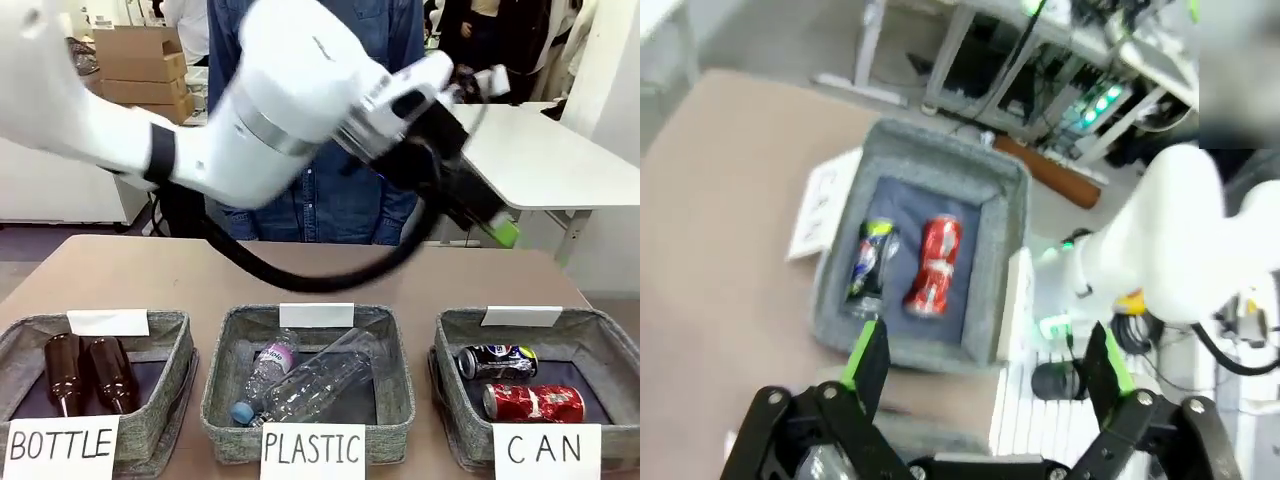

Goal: Sort the can waste into the basket.
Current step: Pick up the can waste from the table and place it in the right Fabric basket.

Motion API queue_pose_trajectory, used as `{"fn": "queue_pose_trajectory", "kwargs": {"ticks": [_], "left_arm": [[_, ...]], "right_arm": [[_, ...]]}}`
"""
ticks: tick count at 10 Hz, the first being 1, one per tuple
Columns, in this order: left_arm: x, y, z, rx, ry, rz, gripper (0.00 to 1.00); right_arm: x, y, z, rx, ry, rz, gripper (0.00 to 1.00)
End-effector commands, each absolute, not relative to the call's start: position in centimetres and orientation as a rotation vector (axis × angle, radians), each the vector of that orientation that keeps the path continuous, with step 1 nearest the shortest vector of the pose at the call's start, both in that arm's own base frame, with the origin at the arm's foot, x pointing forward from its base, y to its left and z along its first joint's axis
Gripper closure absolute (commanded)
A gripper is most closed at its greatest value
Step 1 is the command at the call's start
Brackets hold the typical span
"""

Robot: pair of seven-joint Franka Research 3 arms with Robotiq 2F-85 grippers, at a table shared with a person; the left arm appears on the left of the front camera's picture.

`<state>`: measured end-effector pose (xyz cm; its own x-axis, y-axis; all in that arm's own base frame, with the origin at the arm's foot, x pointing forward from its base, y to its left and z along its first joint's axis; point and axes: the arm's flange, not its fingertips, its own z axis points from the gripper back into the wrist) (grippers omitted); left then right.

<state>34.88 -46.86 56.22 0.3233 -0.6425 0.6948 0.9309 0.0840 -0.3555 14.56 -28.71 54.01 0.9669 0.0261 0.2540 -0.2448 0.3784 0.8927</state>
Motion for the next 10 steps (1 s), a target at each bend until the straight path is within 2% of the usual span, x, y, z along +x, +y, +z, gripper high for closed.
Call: {"fn": "queue_pose_trajectory", "kwargs": {"ticks": [1, 2, 4, 6, 8, 10], "left_arm": [[35.3, -38.0, 59.2, -0.790, -0.380, -1.097, 0.00], [36.2, -33.6, 60.2, -0.740, -0.356, -0.983, 0.00], [37.8, -24.5, 61.0, -0.739, -0.222, -0.675, 0.00], [38.0, -16.7, 60.7, -0.727, -0.293, -0.363, 0.00], [36.3, -9.8, 59.3, -0.872, -0.348, -0.154, 0.00], [34.3, -6.1, 57.1, -0.986, -0.375, -0.109, 0.00]], "right_arm": [[14.6, -28.7, 54.0, 1.172, -0.211, 0.175, 0.00], [15.6, -26.9, 54.6, 1.222, -0.223, 0.266, 0.00], [21.1, -20.0, 55.9, 1.253, -0.220, 0.340, 0.00], [26.7, -13.8, 56.5, 1.284, -0.159, 0.352, 0.00], [31.7, -7.0, 56.1, 1.407, -0.090, 0.329, 0.00], [35.3, 0.2, 54.4, 1.453, -0.029, 0.224, 0.00]]}}
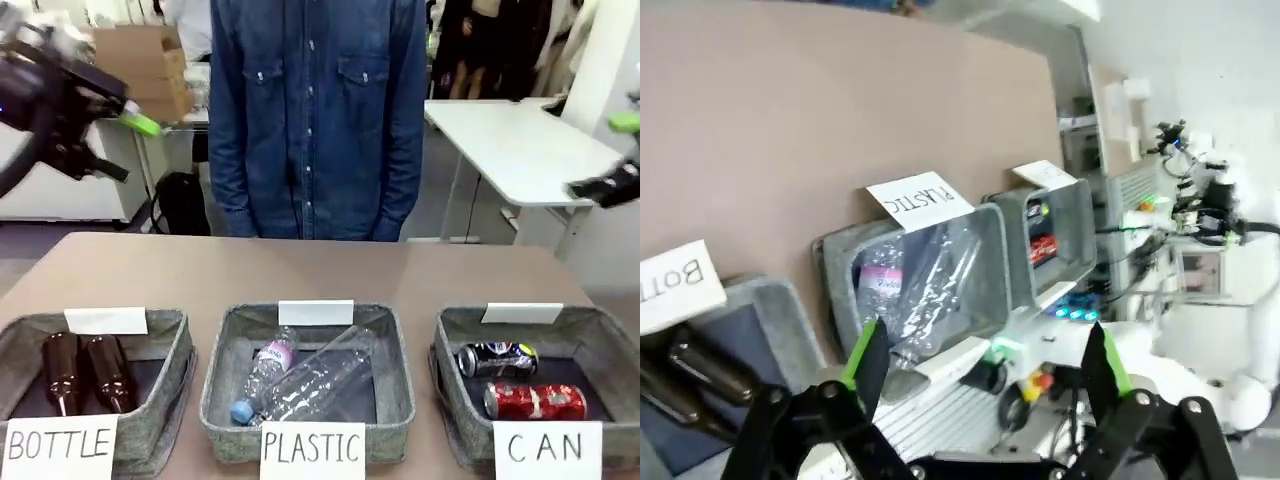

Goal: Sort the can waste into the basket.
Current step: Pick up the can waste from the table and place it in the right Fabric basket.

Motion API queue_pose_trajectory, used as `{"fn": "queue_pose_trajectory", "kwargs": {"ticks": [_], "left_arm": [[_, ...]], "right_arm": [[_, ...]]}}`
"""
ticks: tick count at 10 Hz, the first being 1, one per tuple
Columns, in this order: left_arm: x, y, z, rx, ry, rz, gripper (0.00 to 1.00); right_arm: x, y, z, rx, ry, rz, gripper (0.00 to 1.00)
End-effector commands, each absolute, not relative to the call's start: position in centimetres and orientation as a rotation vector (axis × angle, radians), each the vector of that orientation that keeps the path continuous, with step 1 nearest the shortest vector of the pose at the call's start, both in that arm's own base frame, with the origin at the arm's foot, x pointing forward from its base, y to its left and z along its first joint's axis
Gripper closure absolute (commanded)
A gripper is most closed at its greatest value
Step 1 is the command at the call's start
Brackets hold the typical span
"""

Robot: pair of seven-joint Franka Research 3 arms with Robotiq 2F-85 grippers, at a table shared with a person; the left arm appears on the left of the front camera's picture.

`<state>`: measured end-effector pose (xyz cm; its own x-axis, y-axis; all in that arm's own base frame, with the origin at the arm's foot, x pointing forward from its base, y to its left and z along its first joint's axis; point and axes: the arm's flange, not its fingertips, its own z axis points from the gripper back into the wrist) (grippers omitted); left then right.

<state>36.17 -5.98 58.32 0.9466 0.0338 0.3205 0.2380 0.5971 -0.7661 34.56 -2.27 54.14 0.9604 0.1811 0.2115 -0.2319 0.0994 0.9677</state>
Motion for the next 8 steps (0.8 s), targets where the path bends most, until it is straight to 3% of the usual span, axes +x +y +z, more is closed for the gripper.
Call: {"fn": "queue_pose_trajectory", "kwargs": {"ticks": [1, 3, 5, 6, 8], "left_arm": [[33.6, -4.5, 56.1, -1.037, -0.400, -0.056, 0.00], [32.4, -1.5, 54.2, -1.215, -0.406, 0.064, 0.00], [32.2, 0.2, 51.3, -1.195, -0.280, 0.089, 0.00], [32.6, -1.0, 54.0, -1.182, -0.366, 0.080, 0.00], [32.6, -1.0, 54.0, -1.182, -0.366, 0.080, 0.00]], "right_arm": [[36.3, 4.0, 53.5, 1.413, 0.026, 0.211, 0.00], [36.9, 9.5, 52.7, 1.288, -0.087, 0.028, 0.00], [37.2, 11.0, 51.2, 1.221, -0.175, -0.049, 0.00], [37.8, 9.4, 51.7, 1.293, -0.078, 0.081, 0.00], [37.8, 9.4, 51.7, 1.293, -0.078, 0.081, 0.00]]}}
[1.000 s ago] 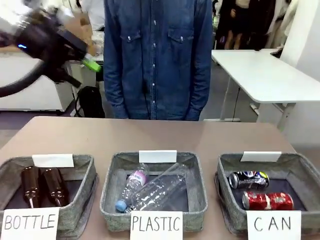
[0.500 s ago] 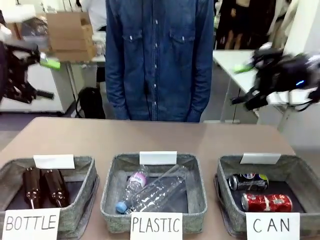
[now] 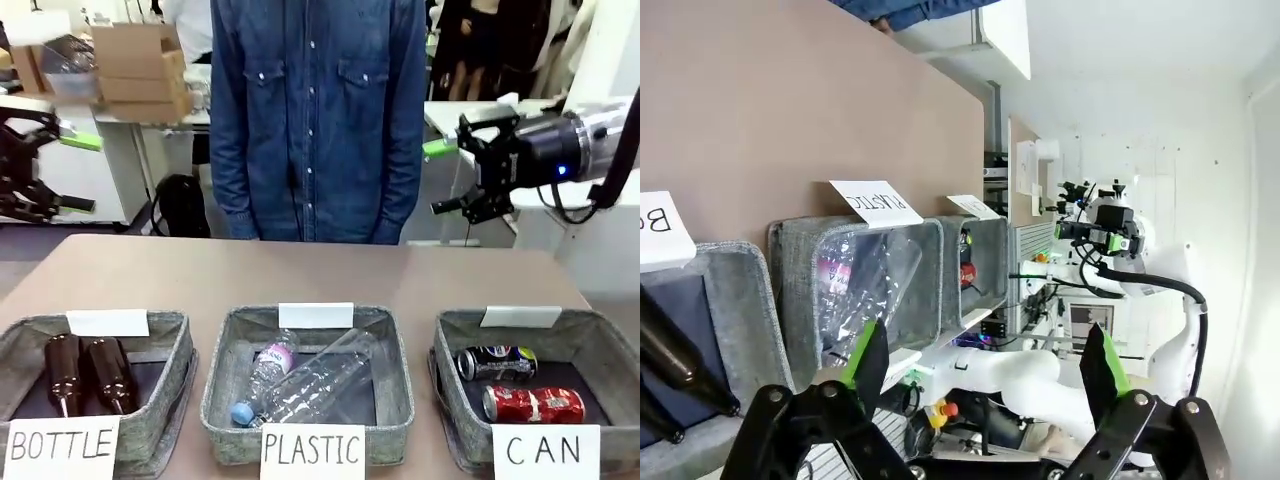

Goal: Sort the can waste into the basket.
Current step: Pick up the can waste from the table and place it in the right Fabric basket.

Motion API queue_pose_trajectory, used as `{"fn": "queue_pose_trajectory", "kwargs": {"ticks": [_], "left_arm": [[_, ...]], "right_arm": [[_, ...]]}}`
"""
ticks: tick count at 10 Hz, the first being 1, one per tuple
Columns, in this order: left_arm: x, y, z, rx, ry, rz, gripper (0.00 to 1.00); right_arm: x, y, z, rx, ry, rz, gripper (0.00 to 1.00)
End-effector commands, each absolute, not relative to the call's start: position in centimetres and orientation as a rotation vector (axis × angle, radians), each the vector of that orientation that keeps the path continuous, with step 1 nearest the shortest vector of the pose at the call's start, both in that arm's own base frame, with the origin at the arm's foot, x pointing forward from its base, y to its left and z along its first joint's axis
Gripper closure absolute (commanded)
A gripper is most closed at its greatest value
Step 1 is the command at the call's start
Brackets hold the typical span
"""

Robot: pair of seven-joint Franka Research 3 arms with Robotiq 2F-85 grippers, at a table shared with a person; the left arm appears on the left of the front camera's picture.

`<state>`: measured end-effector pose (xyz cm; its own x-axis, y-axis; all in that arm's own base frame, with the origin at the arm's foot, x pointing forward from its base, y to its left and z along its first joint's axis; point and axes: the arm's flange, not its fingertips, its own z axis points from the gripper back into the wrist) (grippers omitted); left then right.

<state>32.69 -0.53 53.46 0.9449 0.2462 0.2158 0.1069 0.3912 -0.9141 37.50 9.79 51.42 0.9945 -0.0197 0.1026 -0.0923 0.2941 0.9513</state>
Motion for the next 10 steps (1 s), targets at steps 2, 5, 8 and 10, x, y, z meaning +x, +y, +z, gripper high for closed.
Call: {"fn": "queue_pose_trajectory", "kwargs": {"ticks": [2, 5, 8, 10], "left_arm": [[32.56, -1.00, 54.02, -1.182, -0.366, 0.080, 0.00], [32.56, -1.00, 54.02, -1.182, -0.366, 0.080, 0.00], [32.56, -1.00, 54.02, -1.182, -0.366, 0.080, 0.00], [32.56, -1.00, 54.02, -1.182, -0.366, 0.080, 0.00]], "right_arm": [[37.81, 9.36, 51.69, 1.293, -0.078, 0.081, 0.00], [37.81, 9.36, 51.69, 1.293, -0.078, 0.081, 0.00], [37.81, 9.36, 51.69, 1.293, -0.078, 0.081, 0.00], [37.81, 9.36, 51.69, 1.293, -0.078, 0.081, 0.00]]}}
